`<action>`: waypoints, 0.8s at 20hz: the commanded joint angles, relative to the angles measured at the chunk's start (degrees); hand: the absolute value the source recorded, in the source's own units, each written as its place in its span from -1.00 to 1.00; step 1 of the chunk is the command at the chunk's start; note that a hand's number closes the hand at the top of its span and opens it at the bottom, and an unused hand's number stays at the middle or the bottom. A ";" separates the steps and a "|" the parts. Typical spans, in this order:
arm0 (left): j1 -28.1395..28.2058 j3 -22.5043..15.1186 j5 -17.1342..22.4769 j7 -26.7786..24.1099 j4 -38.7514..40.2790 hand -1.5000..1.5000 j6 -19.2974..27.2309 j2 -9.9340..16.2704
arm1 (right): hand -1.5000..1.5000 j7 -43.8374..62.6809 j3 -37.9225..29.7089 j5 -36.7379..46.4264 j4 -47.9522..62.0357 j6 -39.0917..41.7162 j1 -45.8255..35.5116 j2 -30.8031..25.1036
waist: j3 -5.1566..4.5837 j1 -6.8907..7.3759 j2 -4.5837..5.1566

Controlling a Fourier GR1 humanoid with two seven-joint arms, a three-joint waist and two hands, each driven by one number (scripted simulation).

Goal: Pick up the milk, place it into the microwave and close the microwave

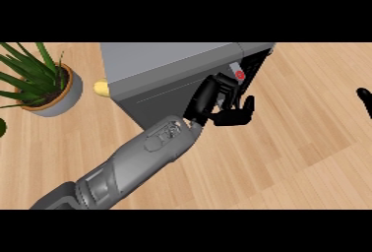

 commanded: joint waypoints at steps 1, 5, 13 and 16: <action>-5.22 1.01 0.68 0.20 3.42 1.00 0.48 -1.76 | -1.00 1.19 -0.92 -1.06 -0.13 0.27 -1.12 -1.61 | 0.08 -1.69 0.74; -5.44 0.79 1.63 -0.03 3.03 1.00 1.33 -1.74 | -1.00 1.90 -2.03 -1.81 0.57 0.24 -1.92 -2.77 | 0.16 -1.99 0.91; -5.52 0.20 2.31 -1.07 2.88 1.00 3.82 -1.72 | -1.00 3.29 -3.96 -2.59 0.86 0.39 -3.43 -5.42 | 0.20 -2.80 0.93; -5.67 0.11 3.07 -1.29 2.11 1.00 4.72 -1.71 | -1.00 3.50 -3.94 -3.86 1.63 1.06 -4.11 -5.64 | 0.30 -2.54 1.10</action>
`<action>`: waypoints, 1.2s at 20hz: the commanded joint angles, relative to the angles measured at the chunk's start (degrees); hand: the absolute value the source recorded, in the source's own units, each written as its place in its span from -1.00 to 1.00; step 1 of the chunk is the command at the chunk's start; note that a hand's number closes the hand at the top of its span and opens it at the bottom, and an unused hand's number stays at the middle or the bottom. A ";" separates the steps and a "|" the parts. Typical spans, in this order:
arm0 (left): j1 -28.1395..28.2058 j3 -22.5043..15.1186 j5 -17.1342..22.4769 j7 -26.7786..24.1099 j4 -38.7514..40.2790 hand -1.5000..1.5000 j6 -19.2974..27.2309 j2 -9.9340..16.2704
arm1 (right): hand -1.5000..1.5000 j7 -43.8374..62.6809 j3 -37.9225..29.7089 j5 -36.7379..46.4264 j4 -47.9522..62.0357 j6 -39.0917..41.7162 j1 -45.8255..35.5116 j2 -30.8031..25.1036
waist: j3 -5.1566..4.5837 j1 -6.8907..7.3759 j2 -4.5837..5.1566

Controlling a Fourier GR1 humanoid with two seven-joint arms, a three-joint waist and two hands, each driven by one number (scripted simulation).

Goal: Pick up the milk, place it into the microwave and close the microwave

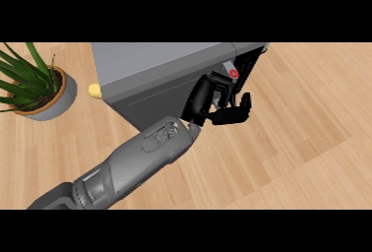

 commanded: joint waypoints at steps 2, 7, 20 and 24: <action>-5.98 0.71 0.60 0.95 3.62 1.00 -0.60 -2.64 | -1.00 1.14 -0.74 -2.24 0.50 0.30 -1.12 -1.08 | 0.11 -1.20 0.63; -5.85 0.39 1.23 0.37 3.45 1.00 0.65 -2.63 | -1.00 1.72 -0.88 -3.41 1.25 0.95 -1.82 -1.79 | 0.20 -1.52 0.99; -2.55 5.95 5.54 0.06 7.32 1.00 10.93 -2.74 | -1.00 3.20 -3.34 -7.18 2.22 0.68 -3.02 -3.63 | 0.06 1.36 0.65; -2.78 5.23 6.36 0.00 9.58 1.00 9.99 -2.34 | -1.00 3.19 -5.94 -7.90 2.29 0.47 -2.73 -4.99 | 0.08 2.51 0.32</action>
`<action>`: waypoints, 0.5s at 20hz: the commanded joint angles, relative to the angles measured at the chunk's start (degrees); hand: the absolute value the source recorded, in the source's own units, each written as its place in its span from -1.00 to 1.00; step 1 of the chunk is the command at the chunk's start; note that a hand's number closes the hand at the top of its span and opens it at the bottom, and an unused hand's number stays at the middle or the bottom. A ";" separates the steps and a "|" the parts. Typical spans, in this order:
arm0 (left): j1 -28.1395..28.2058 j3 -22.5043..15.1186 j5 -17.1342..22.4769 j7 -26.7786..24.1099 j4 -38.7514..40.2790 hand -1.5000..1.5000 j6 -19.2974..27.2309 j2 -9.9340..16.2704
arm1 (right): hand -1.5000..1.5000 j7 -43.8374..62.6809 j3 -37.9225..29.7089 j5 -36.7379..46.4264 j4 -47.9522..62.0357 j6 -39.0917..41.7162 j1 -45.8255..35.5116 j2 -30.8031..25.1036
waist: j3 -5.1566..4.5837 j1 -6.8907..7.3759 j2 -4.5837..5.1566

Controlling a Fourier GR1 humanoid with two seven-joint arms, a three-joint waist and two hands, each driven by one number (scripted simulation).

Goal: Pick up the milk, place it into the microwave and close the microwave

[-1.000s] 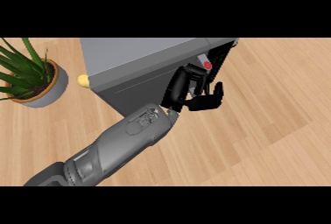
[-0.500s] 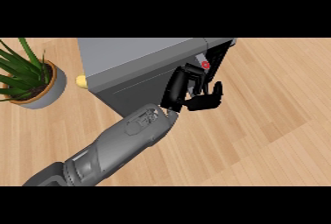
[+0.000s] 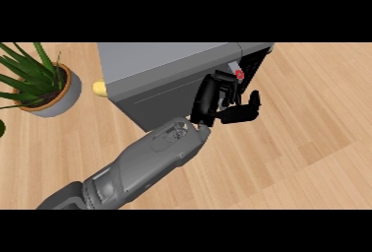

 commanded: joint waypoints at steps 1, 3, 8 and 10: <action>-1.28 4.70 1.61 0.57 7.96 1.00 1.92 1.16 | -1.00 -0.05 -1.95 -1.00 0.07 -0.40 0.25 -0.63 | -0.06 1.82 0.38; -1.00 4.08 2.42 0.70 8.81 1.00 0.94 2.23 | -1.00 0.43 -2.90 -1.30 -0.09 -0.59 0.51 -1.46 | -0.16 2.56 0.32; -0.96 1.90 3.69 0.88 10.68 1.00 -2.14 4.08 | -1.00 0.98 -4.10 -2.13 -0.59 -1.23 1.38 -1.83 | -0.19 4.48 0.52; -0.92 0.89 3.99 0.85 11.36 1.00 -3.68 5.01 | -1.00 0.73 -5.25 -2.84 -0.97 -1.90 0.91 -1.94 | -0.21 5.22 0.64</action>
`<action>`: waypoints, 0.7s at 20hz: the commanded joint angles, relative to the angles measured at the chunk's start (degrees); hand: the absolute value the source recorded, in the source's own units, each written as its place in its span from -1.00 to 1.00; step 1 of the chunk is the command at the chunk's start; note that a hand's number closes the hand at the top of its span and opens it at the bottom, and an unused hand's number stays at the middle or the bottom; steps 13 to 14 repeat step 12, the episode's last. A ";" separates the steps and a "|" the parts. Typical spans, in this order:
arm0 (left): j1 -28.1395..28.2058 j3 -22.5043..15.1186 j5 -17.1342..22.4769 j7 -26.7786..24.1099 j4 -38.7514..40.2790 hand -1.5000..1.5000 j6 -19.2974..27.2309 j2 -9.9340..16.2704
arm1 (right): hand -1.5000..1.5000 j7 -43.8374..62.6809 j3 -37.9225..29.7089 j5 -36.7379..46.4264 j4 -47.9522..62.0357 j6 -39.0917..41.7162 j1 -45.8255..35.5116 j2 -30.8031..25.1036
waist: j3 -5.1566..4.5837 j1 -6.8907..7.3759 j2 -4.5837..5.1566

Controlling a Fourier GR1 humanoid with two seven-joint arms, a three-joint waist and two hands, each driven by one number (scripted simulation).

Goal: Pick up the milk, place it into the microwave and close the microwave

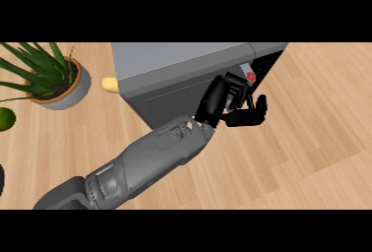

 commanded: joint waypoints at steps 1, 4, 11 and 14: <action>2.61 4.51 1.64 0.10 9.84 1.00 2.36 5.25 | -1.00 0.52 -1.63 -0.94 -0.31 -0.50 1.03 -0.59 | -0.16 2.53 0.36; 2.06 4.57 2.48 -0.64 10.14 -1.00 2.12 5.93 | -1.00 0.68 -2.25 -1.34 -1.21 -0.68 1.49 -0.79 | -0.25 3.61 0.19; 2.17 3.84 4.89 -1.57 10.36 -1.00 -0.72 6.26 | -1.00 1.65 -4.14 -3.04 -2.67 -1.24 2.87 -1.51 | -0.30 5.00 -0.01; 2.34 3.68 5.23 -1.60 10.49 -1.00 -0.97 6.27 | -1.00 1.97 -3.81 -3.30 -3.10 -0.93 3.09 -1.63 | -0.30 5.59 0.00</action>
